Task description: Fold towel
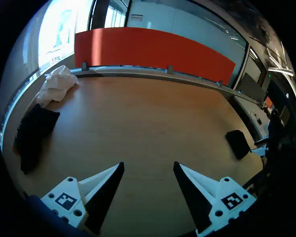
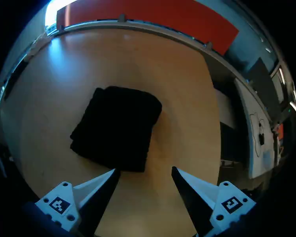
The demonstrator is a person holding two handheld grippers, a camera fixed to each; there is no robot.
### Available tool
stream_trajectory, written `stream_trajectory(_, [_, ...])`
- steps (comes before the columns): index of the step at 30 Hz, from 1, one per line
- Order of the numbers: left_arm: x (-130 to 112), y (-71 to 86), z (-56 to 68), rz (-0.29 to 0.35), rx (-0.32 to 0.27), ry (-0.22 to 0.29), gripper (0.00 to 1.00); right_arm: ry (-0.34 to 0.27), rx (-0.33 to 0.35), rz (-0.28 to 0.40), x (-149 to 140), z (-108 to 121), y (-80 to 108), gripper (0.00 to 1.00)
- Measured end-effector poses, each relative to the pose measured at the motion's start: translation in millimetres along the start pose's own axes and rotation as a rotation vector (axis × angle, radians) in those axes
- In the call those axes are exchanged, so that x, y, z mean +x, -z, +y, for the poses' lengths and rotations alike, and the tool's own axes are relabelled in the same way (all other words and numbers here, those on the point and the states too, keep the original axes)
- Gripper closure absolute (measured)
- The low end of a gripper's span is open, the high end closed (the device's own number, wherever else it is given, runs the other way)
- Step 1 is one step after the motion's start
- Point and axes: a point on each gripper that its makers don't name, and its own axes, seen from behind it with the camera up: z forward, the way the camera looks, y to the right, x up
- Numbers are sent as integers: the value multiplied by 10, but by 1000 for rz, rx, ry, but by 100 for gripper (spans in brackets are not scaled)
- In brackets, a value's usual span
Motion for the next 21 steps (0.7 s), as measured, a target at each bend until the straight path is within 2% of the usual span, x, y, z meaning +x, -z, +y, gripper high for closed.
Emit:
stream_trajectory(5, [27,-18,-31,5,-7,0,7,-19,-7,41,153,-73,81,0])
stream_trajectory(9, [68,-42,-74,12,-10,-2,7,-44,-20,103,358,-148,172,0])
stream_trajectory(14, [141,-74,-123,25,-14,-7,8,-95,-27,217,704,-282,333,0])
stream_trajectory(21, [280,-129,-181,50,-24,-17,7,-174,-36,416,1290,-469,643,0])
